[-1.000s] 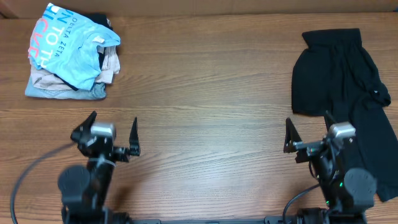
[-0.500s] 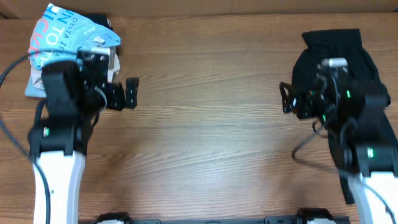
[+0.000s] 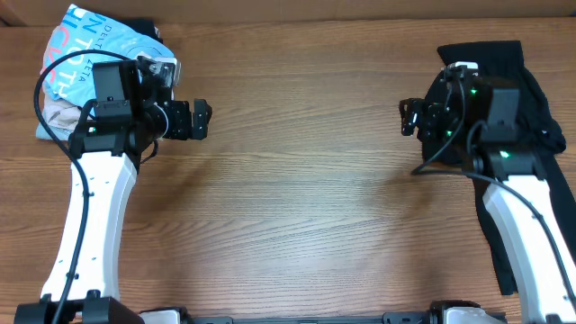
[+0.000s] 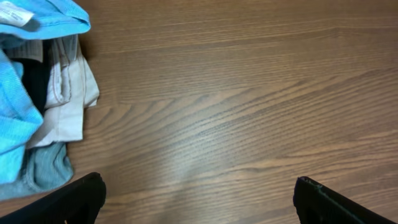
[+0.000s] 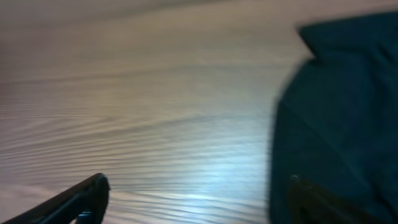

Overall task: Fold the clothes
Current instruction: 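Move the right gripper to the black T-shirt and grasp its edge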

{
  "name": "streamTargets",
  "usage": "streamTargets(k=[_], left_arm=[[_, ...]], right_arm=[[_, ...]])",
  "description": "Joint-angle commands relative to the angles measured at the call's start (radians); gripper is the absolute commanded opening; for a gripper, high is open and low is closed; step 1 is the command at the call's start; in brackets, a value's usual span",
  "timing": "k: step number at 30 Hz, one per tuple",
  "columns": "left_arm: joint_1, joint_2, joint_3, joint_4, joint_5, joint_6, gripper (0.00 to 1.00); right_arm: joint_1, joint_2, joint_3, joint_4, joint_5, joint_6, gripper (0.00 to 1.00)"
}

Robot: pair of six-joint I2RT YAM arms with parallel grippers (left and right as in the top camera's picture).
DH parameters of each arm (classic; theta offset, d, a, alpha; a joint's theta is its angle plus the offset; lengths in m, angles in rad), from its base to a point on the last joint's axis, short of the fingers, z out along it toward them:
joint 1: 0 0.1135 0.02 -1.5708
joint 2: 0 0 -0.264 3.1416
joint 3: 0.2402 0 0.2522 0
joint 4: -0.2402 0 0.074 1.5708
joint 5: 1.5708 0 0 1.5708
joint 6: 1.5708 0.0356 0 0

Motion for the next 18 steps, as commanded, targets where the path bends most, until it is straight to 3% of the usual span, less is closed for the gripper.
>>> streamTargets(k=[1,9,18], left_arm=[[-0.001,0.031,0.023,0.015,0.016,0.010,1.00],[-0.001,0.082,0.023,0.017,0.015,0.011,1.00],[-0.002,0.096,0.023,0.016,0.015,0.010,0.99]], right_arm=[[-0.009,0.088,0.028,-0.019,0.185,0.011,0.89],[-0.016,0.319,0.027,-0.043,0.305,0.130,0.78],[-0.059,0.456,0.025,-0.022,0.308,0.155,0.68]])
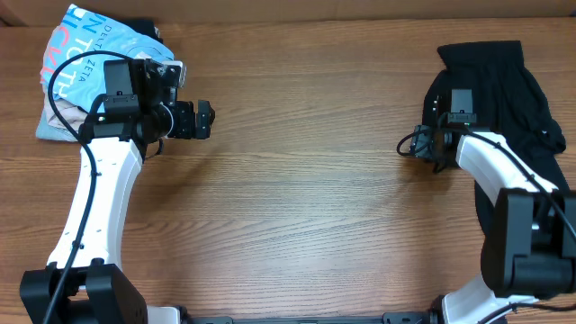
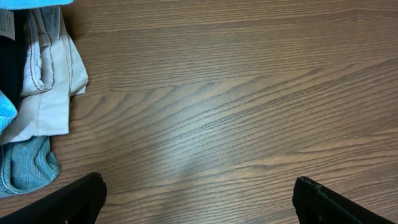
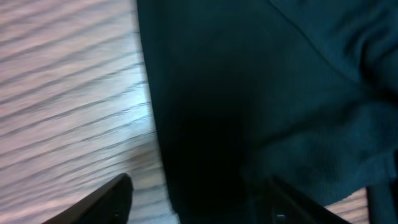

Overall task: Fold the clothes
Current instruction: 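Move the right gripper to the black T-shirt and grasp its edge, then drag the black T-shirt leftward to the table center with the right gripper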

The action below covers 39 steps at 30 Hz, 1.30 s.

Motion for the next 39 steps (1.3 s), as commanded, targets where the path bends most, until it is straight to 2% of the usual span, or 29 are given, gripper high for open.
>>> streamTargets(k=[1,13,17,22,24,31,35,39], left_arm=[[-0.002,0.010,0.022,0.005,0.014,0.010,0.99],[-0.002,0.010,0.022,0.000,0.015,0.010,0.93],[-0.001,0.010,0.022,0.000,0.010,0.010,0.95],[-0.001,0.010,0.022,0.000,0.008,0.010,0.96],[-0.001,0.010,0.022,0.000,0.008,0.010,0.96],[-0.001,0.010,0.022,0.000,0.008,0.009,0.94],[0.000,0.010,0.022,0.006,0.007,0.010,0.94],[0.000,0.010,0.022,0.016,-0.032,0.009,0.95]], right_arm=[[-0.018,0.036,0.025,0.006,0.024,0.035,0.66],[-0.018,0.057,-0.016,0.043,0.012,0.040,0.37],[-0.018,0.057,-0.035,0.065,-0.029,0.040,0.29],[-0.018,0.057,-0.035,0.079,-0.063,0.040,0.04],[-0.016,0.057,-0.034,0.080,-0.073,0.040,0.04],[0.011,0.057,0.054,-0.014,-0.335,0.081,0.04],[0.101,0.057,0.150,-0.142,-0.356,0.105,0.04],[0.254,0.057,0.257,-0.258,-0.361,0.125,0.04]])
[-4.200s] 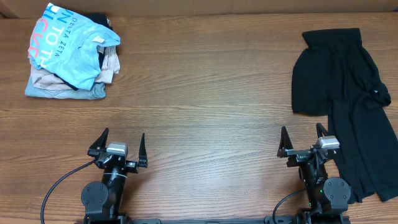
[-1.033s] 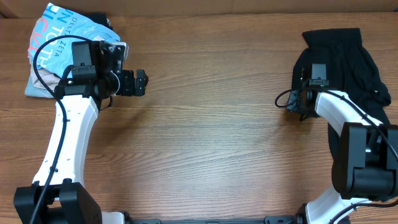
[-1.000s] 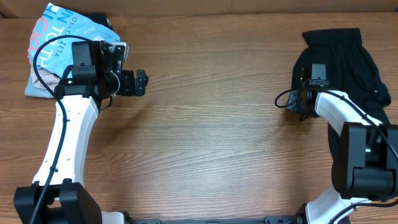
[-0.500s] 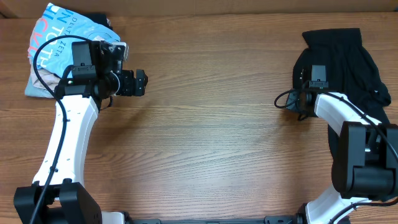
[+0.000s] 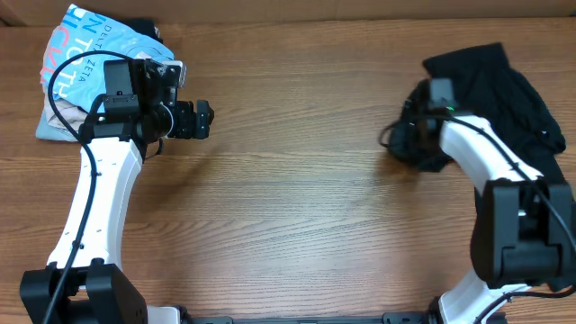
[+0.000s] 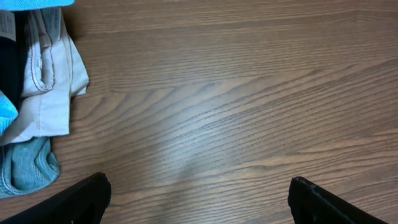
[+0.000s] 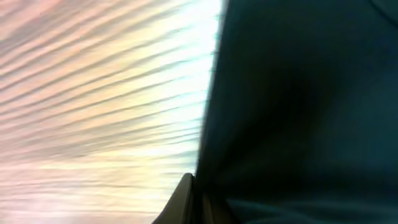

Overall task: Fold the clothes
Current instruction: 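Drag the black T-shirt leftward to the table center with the right gripper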

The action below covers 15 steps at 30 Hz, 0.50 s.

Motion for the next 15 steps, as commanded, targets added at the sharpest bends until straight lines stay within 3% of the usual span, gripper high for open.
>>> streamTargets(k=[1,12,15], left_arm=[[0.000,0.010,0.022,0.009,-0.060,0.009,0.95],[0.003,0.010,0.022,0.009,-0.320,0.009,1.00],[0.013,0.010,0.022,0.009,-0.325,0.009,1.00]], right_arm=[[0.154,0.002,0.106,-0.056,-0.061,0.045,0.04],[0.678,0.002,0.258,-0.076,-0.090,0.105,0.04],[0.784,0.002,0.305,-0.102,-0.089,0.103,0.13]])
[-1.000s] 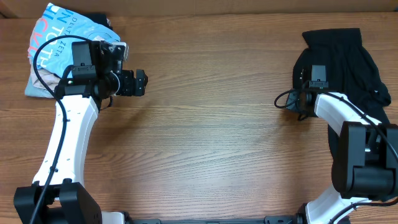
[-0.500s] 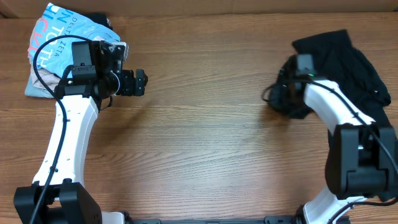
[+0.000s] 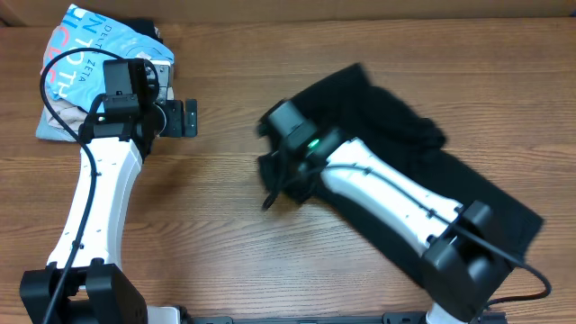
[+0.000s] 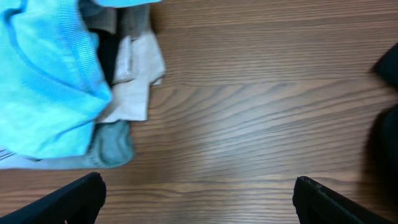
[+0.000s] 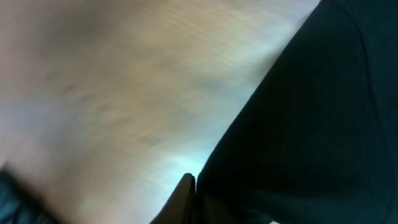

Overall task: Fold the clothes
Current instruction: 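Drag the black T-shirt leftward to the table center with the right gripper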

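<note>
A black garment (image 3: 387, 126) lies stretched from the table's middle to the near right; it fills the right of the right wrist view (image 5: 311, 118). My right gripper (image 3: 277, 178) reaches across to the middle and is shut on the garment's left edge, one fingertip (image 5: 185, 194) pressed against the cloth. My left gripper (image 3: 187, 118) hovers open next to the clothes pile (image 3: 85, 54), with bare wood between its fingers (image 4: 68, 199). The black cloth's edge (image 4: 387, 124) shows at the right of the left wrist view.
The pile at the far left holds a light blue printed shirt (image 4: 43, 74), a beige piece (image 4: 134, 87) and a grey-green piece (image 4: 112, 146). The right arm (image 3: 396, 207) lies diagonally over the garment. Bare wooden tabletop (image 3: 225, 261) fills the front.
My right gripper, shut on the black garment, has gone from the right side to the table's middle, and the garment now lies stretched out behind it. The left gripper has shifted slightly left toward the pile.
Both grippers were open, the right one over the bunched black garment at the far right. Then the right gripper was down at the garment's left edge. Then it was shut on that edge, and now the garment is drawn to the middle. The left gripper stayed by the pile.
</note>
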{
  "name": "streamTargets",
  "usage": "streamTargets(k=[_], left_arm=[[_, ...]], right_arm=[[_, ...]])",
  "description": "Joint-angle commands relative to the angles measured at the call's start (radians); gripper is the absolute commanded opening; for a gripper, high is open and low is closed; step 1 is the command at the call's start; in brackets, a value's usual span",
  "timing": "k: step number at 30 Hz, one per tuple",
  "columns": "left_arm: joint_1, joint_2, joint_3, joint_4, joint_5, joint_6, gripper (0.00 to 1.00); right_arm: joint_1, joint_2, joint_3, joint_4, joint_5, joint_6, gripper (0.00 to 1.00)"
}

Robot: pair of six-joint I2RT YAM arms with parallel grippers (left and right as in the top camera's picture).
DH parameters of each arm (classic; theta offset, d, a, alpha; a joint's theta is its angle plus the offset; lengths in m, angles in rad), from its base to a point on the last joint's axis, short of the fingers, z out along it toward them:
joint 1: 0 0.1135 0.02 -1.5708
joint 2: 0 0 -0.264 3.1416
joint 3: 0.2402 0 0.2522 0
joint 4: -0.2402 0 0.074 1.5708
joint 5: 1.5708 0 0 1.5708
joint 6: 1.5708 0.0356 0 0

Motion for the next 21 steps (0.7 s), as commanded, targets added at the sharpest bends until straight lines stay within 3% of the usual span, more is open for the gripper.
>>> streamTargets(k=[1,3,7,12,16,21], left_arm=[[0.015,0.010,0.022,0.002,-0.057,0.009,1.00],[0.021,0.010,0.022,0.001,-0.058,0.010,1.00],[0.024,0.010,0.022,0.000,-0.051,0.010,1.00],[0.021,0.010,0.022,-0.006,0.050,0.058,1.00],[0.002,0.010,0.022,-0.006,0.113,0.085,1.00],[-0.046,0.010,0.022,0.003,0.112,0.085,1.00]], right_arm=[[0.090,0.001,0.084,-0.029,-0.018,0.010,0.25],[0.108,0.001,0.128,-0.076,-0.013,0.009,0.50],[0.032,-0.003,0.236,-0.203,0.088,0.020,0.67],[-0.164,-0.002,0.248,-0.270,0.186,0.044,0.75],[-0.369,0.000,0.206,-0.279,0.185,0.066,0.75],[-0.569,0.000,0.095,-0.210,0.155,0.093,0.63]])
